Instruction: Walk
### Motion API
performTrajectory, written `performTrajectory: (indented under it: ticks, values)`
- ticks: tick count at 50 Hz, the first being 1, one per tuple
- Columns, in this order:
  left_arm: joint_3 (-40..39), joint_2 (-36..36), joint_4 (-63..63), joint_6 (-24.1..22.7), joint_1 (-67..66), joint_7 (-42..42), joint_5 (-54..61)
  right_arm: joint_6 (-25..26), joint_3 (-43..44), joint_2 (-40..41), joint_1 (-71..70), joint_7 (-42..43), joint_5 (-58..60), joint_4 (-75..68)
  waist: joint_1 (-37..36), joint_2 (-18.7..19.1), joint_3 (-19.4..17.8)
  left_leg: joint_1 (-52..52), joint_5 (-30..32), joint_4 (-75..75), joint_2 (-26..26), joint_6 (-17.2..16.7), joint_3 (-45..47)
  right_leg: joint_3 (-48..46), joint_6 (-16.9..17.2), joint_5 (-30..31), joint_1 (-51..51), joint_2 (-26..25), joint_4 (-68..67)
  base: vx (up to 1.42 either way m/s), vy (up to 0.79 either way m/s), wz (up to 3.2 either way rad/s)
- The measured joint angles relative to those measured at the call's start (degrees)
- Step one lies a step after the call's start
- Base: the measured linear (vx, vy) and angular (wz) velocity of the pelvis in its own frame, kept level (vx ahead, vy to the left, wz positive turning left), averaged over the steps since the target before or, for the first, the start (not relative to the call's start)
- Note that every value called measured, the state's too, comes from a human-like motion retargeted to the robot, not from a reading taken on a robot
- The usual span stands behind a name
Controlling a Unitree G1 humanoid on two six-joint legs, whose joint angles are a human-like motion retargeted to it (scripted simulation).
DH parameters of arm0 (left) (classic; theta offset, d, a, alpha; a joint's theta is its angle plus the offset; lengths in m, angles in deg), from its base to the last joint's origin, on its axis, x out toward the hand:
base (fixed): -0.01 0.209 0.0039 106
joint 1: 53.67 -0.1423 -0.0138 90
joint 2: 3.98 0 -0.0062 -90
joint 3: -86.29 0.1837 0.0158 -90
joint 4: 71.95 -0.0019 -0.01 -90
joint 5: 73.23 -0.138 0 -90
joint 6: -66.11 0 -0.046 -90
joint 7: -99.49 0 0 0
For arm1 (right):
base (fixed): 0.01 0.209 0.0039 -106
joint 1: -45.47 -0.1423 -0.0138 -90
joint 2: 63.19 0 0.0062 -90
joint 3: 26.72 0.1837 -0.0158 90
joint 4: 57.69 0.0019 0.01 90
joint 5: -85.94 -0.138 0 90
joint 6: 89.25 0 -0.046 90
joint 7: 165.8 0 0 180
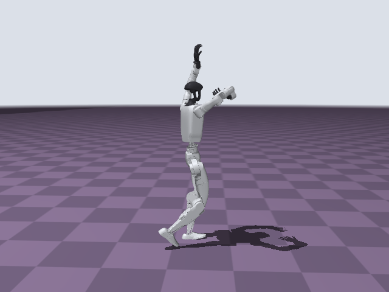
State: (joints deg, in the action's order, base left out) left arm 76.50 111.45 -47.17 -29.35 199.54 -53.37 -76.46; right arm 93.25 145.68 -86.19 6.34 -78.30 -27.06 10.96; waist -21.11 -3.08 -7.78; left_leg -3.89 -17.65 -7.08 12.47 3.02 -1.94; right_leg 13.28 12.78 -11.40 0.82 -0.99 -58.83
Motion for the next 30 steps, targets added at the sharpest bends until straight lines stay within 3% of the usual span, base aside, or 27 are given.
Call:
performTrajectory:
  ticks: [5,12,20,30]
  values:
    - [0.00,0.39,0.60,-0.20,-1.42,-0.64,2.31,0.00,0.52,0.00,1.42,0.00,0.00,0.69,1.23,0.99,-0.48,-4.05,-1.05,1.14,1.50,-0.03,-2.66,-2.94,-3.78,-5.00,9.29,3.41,0.96,0.25,0.11,0.40]
    - [0.00,1.62,1.91,-0.62,-4.10,-1.82,3.60,0.00,-0.14,0.00,2.89,0.00,0.00,-0.27,3.35,1.95,0.01,-9.31,-3.17,2.44,3.09,-0.32,-8.05,-5.36,-4.44,-7.03,19.46,4.18,16.26,0.25,0.08,0.55]
    - [0.00,2.63,2.20,-0.70,-6.57,-1.96,1.32,0.00,-1.60,0.00,3.00,0.00,0.00,-2.30,5.20,2.38,1.06,-14.01,-7.35,1.85,3.58,-1.01,-12.47,-7.02,-1.60,-2.17,23.57,1.32,36.00,0.28,0.04,0.38]
    - [0.00,2.64,3.06,-0.66,-7.62,-1.04,-1.70,0.00,-2.53,0.00,1.96,0.00,0.00,-3.71,5.96,2.23,3.03,-17.51,-11.93,-1.35,3.77,-1.58,-15.58,-8.20,-0.73,4.79,21.35,-1.03,45.31,0.32,-0.01,0.20]
